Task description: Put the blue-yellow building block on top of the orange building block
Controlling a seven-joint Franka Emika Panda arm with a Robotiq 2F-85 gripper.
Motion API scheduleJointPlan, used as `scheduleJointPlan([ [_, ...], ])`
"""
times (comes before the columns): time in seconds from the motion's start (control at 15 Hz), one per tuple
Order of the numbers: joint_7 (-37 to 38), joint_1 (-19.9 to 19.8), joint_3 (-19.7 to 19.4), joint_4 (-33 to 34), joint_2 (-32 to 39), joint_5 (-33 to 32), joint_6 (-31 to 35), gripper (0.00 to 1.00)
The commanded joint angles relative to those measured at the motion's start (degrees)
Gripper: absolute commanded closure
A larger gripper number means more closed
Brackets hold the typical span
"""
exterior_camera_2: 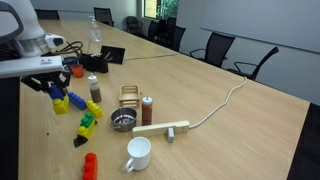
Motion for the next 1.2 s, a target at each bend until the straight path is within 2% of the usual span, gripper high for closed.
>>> scheduleJointPlan([
  [0.0,-2.08,-0.22,-1.16,-1.07,-1.37,0.72,-0.53,0.90],
  [0.2,-4.01,-1.68,-3.87,-3.10,-3.50,-0.70,-1.18,0.90],
  [0.33,-6.67,-2.71,-5.87,-4.47,-4.68,0.74,-1.41,0.90],
  [0.6,-6.83,-3.88,-9.47,-8.04,-7.71,-0.67,-3.79,0.90],
  [0.67,-6.36,-3.24,-9.40,-5.97,-4.74,-0.49,-2.49,0.90],
  [0.73,-6.37,-3.29,-9.76,-6.43,-5.06,-0.49,-2.57,0.65],
  [1.13,-6.19,-2.96,-9.54,-6.27,-4.81,-0.48,-2.52,0.65],
])
